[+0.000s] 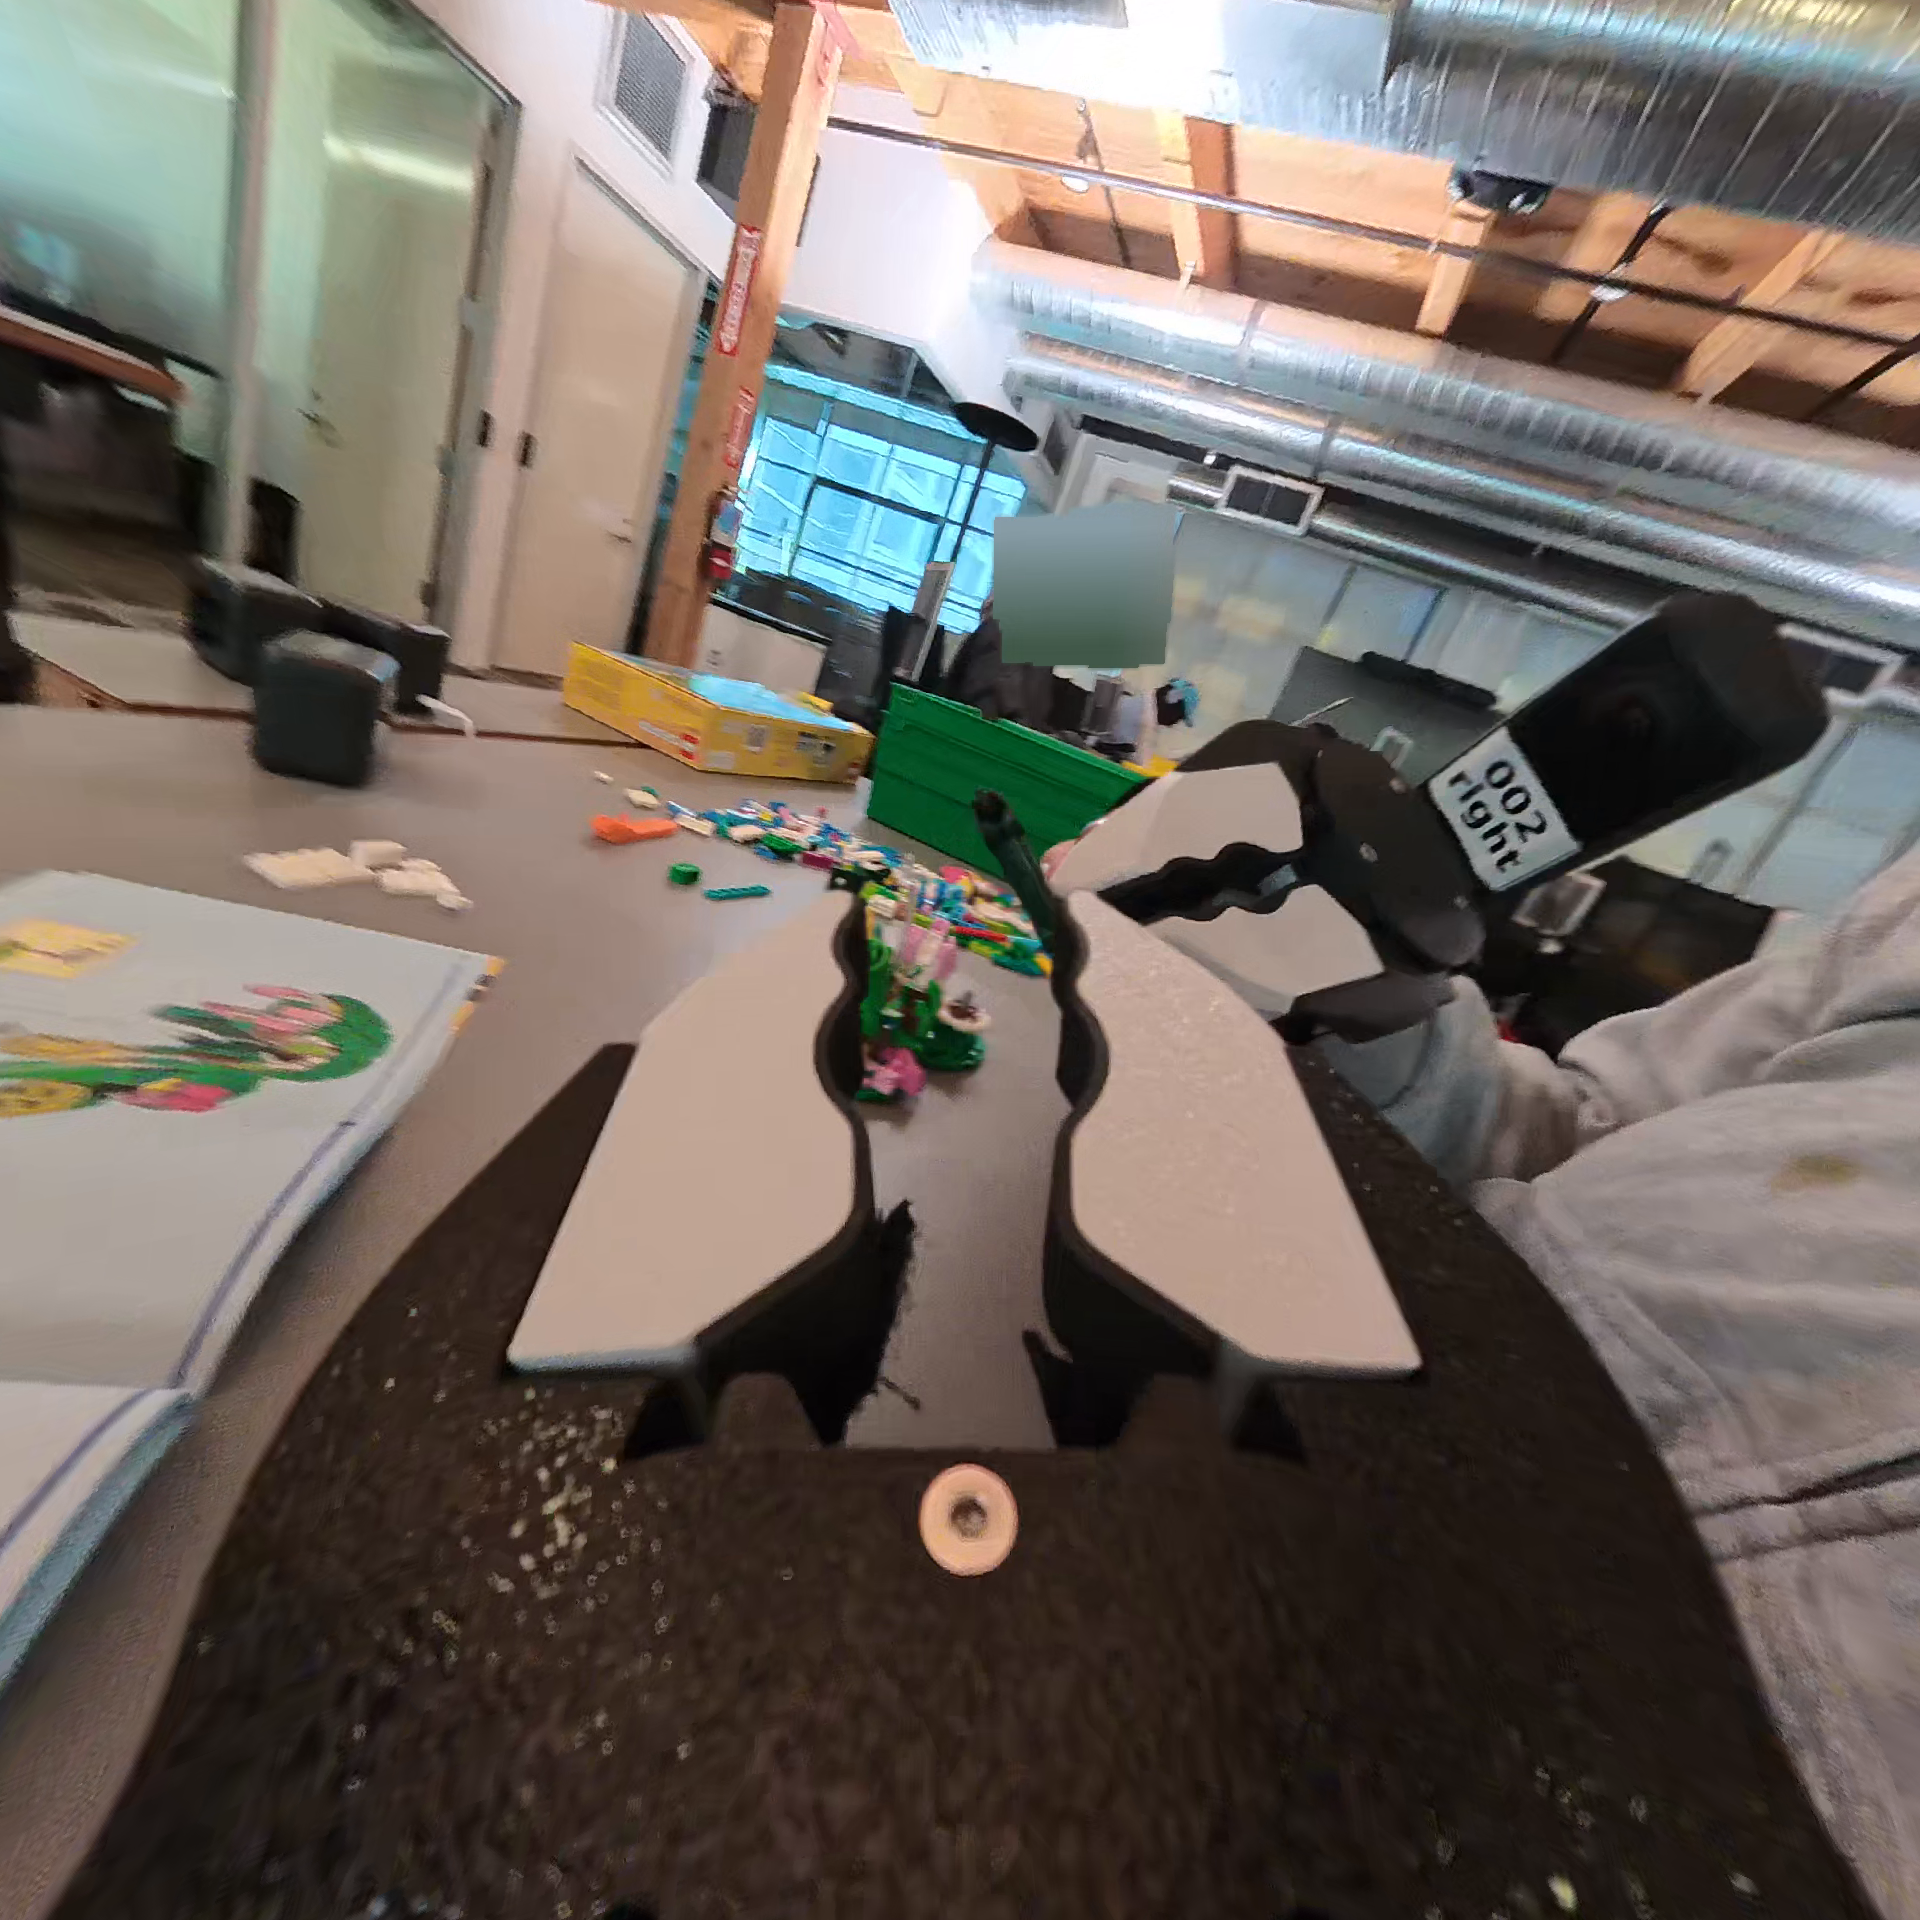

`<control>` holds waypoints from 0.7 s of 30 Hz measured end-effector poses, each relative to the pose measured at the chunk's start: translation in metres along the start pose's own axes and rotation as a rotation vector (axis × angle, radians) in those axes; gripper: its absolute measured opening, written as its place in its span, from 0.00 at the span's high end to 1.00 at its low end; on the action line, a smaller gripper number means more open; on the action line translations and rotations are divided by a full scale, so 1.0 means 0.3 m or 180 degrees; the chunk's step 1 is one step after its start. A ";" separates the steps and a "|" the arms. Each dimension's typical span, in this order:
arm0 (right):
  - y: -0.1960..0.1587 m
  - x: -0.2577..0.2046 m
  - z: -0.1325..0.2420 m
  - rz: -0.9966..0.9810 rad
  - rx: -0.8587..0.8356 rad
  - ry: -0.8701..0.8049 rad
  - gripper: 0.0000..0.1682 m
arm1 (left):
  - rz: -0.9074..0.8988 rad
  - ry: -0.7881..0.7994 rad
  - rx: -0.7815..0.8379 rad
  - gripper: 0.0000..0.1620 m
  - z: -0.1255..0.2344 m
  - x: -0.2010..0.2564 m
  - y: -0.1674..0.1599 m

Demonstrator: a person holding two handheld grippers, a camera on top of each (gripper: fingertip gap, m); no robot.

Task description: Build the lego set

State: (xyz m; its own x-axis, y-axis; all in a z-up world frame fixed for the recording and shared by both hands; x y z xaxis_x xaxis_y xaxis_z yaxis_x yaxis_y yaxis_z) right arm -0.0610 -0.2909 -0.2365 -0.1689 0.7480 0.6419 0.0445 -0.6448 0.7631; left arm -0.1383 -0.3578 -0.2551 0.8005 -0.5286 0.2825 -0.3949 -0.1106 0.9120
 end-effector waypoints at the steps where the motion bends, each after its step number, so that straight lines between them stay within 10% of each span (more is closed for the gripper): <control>1: 0.003 -0.003 0.000 0.0041 0.0033 -0.0027 0.97 | 0.0093 -0.0063 0.0002 0.78 -0.005 0.002 -0.003; 21: 0.005 -0.061 0.010 0.0487 0.0129 -0.0057 0.97 | -0.0036 -0.0490 -0.0257 0.96 -0.043 0.052 -0.035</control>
State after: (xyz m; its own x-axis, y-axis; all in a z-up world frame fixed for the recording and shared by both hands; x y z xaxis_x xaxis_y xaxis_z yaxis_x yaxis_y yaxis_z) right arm -0.0549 -0.3051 -0.2469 -0.1394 0.6444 0.7519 0.1082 -0.7449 0.6584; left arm -0.1158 -0.3541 -0.2563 0.7237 -0.6510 0.2289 -0.3439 -0.0525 0.9376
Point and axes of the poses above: each gripper's, where its closed fingertips meet, z back along the fingers, y out of its top, x = y × z across the jaws, the point moved 5 cm from there along z, back along the fingers, and after that the axes turned 13 degrees about -y, right-handed, at the moved point
